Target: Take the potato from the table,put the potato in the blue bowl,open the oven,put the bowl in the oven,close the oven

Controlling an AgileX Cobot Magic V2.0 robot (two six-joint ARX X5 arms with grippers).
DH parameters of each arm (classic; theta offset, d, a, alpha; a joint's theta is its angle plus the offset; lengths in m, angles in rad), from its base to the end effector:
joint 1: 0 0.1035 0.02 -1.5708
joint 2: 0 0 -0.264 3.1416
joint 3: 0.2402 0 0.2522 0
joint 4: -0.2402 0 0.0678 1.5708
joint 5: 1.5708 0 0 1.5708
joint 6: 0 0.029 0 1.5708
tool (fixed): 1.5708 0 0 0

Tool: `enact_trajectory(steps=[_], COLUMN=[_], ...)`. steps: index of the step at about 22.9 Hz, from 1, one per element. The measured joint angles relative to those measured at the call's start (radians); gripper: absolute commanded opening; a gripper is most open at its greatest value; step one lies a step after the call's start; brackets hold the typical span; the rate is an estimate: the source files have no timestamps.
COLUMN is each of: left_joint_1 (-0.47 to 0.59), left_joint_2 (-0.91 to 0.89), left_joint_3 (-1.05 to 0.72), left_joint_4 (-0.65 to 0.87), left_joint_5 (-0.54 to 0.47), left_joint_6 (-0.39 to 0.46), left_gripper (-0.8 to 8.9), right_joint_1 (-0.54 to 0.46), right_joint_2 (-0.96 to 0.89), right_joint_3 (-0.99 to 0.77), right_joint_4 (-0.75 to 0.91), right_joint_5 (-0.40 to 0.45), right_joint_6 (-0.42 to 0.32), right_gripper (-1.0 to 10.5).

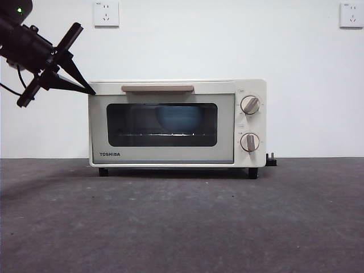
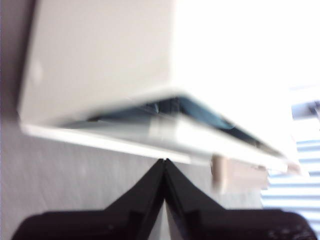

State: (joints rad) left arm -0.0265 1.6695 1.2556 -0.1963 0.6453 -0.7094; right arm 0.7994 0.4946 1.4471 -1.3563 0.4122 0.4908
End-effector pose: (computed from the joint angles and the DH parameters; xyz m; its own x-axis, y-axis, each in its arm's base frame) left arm 0.3684 -0.0272 0.2705 0.6386 -0.6186 -0.4578 0.0168 0.6059 -0.7953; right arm -0.0143 -0.0314 0.4261 0.8746 0.3248 -0.3600 -0.2237 0.9291 0.2946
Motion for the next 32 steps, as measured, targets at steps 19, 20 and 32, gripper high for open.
enact_trajectory(steps=[19, 20, 32], left_joint_1=[-0.003, -0.003, -0.080], left_joint_2=[-0.014, -0.026, -0.429], left_joint_3=[0.011, 0.011, 0.011], left_joint_4=[-0.013, -0.041, -0.391], left_joint_5=[0.058, 0.057, -0.177], left_joint_6=[0.010, 0.020, 0.305], left_gripper=[-0.07, -0.07, -0.05], right_joint_1=[0.000, 0.000, 0.000], right_joint_2=[0.000, 0.000, 0.000], right_joint_3=[0.000, 0.000, 0.000], right_joint_4=[0.000, 0.000, 0.000], right_joint_5=[0.071, 0.071, 0.071], right_joint_6=[0.010, 0.009, 0.009], right_gripper=[0.0, 0.0, 0.0])
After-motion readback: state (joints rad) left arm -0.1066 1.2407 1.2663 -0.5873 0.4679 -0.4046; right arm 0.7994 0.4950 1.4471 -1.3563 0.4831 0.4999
